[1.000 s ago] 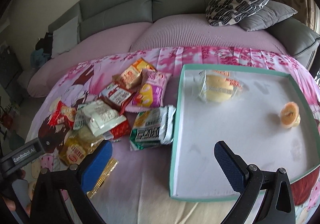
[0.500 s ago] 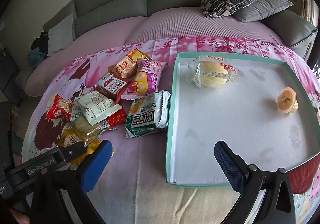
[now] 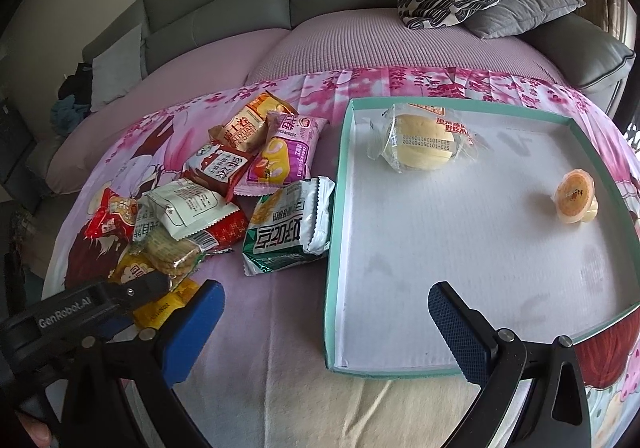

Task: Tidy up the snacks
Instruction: 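Grasp the yellow biscuit bag with the left tool while the right tool grasps the round cookie pack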

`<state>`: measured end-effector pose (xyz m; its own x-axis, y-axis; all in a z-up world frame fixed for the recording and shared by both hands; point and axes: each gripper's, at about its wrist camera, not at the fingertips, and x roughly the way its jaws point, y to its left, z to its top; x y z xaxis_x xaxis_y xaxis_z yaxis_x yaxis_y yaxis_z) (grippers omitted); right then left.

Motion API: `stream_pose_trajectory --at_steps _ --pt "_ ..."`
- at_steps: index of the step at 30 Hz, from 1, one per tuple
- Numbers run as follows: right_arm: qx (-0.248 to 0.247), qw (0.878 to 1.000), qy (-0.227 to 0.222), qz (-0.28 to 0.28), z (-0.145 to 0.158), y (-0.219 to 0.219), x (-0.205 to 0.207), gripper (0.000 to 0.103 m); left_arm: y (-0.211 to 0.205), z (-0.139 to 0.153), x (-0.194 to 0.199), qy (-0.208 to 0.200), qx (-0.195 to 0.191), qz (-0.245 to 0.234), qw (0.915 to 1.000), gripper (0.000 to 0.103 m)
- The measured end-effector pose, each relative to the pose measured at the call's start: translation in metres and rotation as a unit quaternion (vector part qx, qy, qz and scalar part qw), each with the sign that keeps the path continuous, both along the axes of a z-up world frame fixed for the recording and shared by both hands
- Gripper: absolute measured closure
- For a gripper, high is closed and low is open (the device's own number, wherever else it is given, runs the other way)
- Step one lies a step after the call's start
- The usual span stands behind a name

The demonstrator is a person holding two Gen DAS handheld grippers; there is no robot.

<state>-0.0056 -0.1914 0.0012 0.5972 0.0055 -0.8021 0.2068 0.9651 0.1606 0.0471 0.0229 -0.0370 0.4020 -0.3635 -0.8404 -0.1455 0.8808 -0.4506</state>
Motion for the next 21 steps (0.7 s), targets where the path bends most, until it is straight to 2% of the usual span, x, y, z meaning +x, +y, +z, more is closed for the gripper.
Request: stream_pose_trajectory --at_steps 10,21 --pt "-0.003 1.000 -0.008 0.000 0.002 0.001 0.001 0.000 0.026 0.001 0.000 0.002 0.002 0.038 0.9993 0.051" --pt "-0.018 0.998 -0.043 0.051 0.009 0.032 0.007 0.000 0.062 0.004 -0.001 0.003 0.000 0.091 0.9959 0.052"
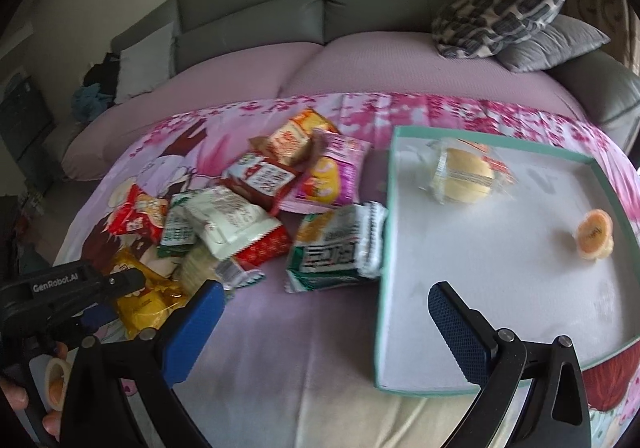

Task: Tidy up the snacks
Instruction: 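Grasp the yellow biscuit bag with the left tool while the right tool grasps the round cookie pack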

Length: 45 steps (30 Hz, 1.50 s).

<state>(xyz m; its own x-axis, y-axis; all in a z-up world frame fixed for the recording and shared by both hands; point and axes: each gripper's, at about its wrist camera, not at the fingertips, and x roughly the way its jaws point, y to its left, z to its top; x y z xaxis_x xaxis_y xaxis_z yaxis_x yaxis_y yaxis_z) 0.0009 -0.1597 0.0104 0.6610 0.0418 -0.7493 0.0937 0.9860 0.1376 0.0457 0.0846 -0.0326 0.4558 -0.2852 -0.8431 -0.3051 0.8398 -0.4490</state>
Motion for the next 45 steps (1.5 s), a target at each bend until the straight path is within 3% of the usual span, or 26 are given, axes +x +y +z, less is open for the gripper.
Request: stream_pose_trajectory --at_steps 7,15,23,29,45 --pt "0.009 0.999 0.001 0.036 -0.005 0.026 0.012 0.005 0.022 0.001 -0.002 0.000 -0.011 0.030 0.9995 0.052" --pt "-0.040 0.996 0.014 0.079 -0.020 0.064 0.030 0.013 0.040 -0.005 0.003 0.009 -0.026 0.043 0.9987 0.052" --pt "-0.052 0.992 0.032 0.110 -0.034 0.084 0.044 0.018 0.046 -0.007 0.003 0.009 -0.031 0.041 0.9986 0.052" --pt "-0.048 0.991 0.043 0.116 -0.044 0.091 0.053 0.019 0.048 -0.009 0.004 0.009 -0.037 0.040 0.9985 0.052" --pt "-0.034 0.989 0.055 0.131 -0.042 0.089 0.049 0.037 0.047 -0.010 0.006 0.010 -0.033 0.039 0.9987 0.051"
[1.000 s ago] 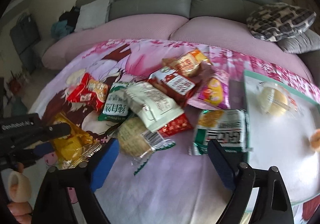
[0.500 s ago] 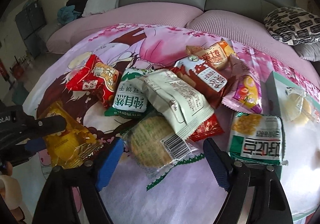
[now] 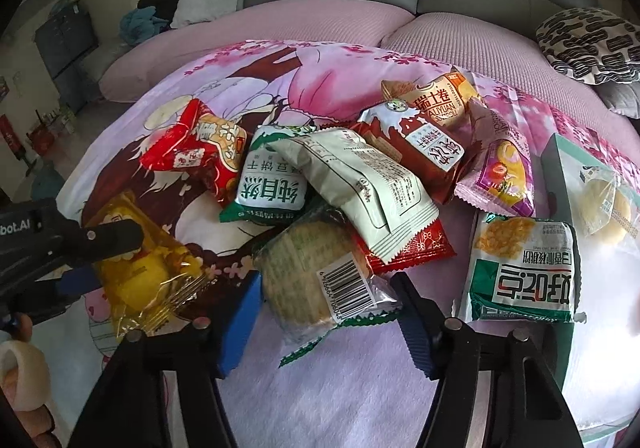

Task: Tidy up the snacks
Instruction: 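Grasp the yellow biscuit bag with the left tool while the right tool grasps the round cookie pack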

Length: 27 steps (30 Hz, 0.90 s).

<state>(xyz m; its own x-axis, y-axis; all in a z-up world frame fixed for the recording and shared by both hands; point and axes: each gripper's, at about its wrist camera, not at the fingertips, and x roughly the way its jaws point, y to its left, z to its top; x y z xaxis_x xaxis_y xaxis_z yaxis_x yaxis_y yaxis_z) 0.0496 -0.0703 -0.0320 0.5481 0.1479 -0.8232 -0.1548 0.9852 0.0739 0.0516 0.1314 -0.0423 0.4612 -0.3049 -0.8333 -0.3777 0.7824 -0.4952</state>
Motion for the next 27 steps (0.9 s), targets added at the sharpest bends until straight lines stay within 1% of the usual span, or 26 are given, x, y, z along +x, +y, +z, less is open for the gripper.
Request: stream_pose_trajectory --at_steps 6,14,19,24,27 --pt "-0.013 1.000 0.004 0.011 -0.0013 0.0044 -0.0018 0.039 -0.0014 -0.0005 0.0003 0.001 0.002 0.000 1.0000 0.051" --pt "-0.019 1.000 0.003 0.012 -0.0022 0.0048 -0.0024 0.041 -0.0023 -0.0020 0.0001 0.001 0.005 0.001 1.0000 0.049" --pt "-0.013 1.000 0.001 0.012 -0.0013 0.0052 -0.0028 0.043 -0.0003 -0.0042 -0.0003 0.003 -0.003 0.007 1.0000 0.047" --pt "0.001 1.000 -0.003 0.016 0.0029 0.0052 -0.0060 0.046 -0.0009 -0.0039 -0.0004 0.001 0.000 0.008 1.0000 0.047" --pt "0.007 1.000 -0.002 0.016 0.0045 0.0042 -0.0089 0.047 0.0000 -0.0035 -0.0009 -0.001 -0.002 0.008 1.0000 0.049"
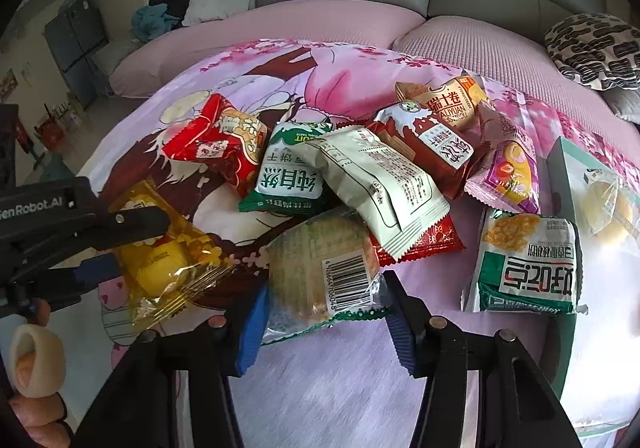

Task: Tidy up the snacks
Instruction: 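Grasp the yellow biscuit bag with the left tool while the right tool grasps the round cookie pack, then carry the biscuit bag with the left tool while the right tool carries the cookie pack over the tray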

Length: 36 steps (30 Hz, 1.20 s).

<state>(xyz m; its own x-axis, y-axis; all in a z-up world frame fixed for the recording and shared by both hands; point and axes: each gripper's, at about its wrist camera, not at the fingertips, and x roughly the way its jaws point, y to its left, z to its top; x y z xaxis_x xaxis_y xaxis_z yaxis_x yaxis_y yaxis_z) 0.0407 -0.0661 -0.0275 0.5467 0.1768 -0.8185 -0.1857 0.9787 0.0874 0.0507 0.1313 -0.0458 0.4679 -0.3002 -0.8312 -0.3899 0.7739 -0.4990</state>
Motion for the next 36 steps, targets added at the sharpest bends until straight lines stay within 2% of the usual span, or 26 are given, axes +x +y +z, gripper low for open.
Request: stream_pose_trajectory --at_steps 12,23,30,36 --pt "0.048 0.999 -0.008 0.016 0.014 -0.001 -0.013 0.049 0.002 0.008 -0.004 -0.008 0.003 0.005 1.0000 0.054" --pt "0.084 0.995 -0.050 0.029 0.044 -0.003 -0.028 0.050 0.006 0.040 -0.014 -0.054 0.013 0.014 0.9983 0.054" --pt "0.093 0.993 -0.075 -0.014 0.059 -0.034 -0.027 0.050 -0.006 0.060 -0.016 -0.086 0.015 -0.006 0.9961 0.054" --pt "0.098 0.988 -0.091 -0.073 0.066 -0.082 -0.028 0.050 -0.040 0.073 -0.012 -0.120 -0.004 -0.059 0.9910 0.054"
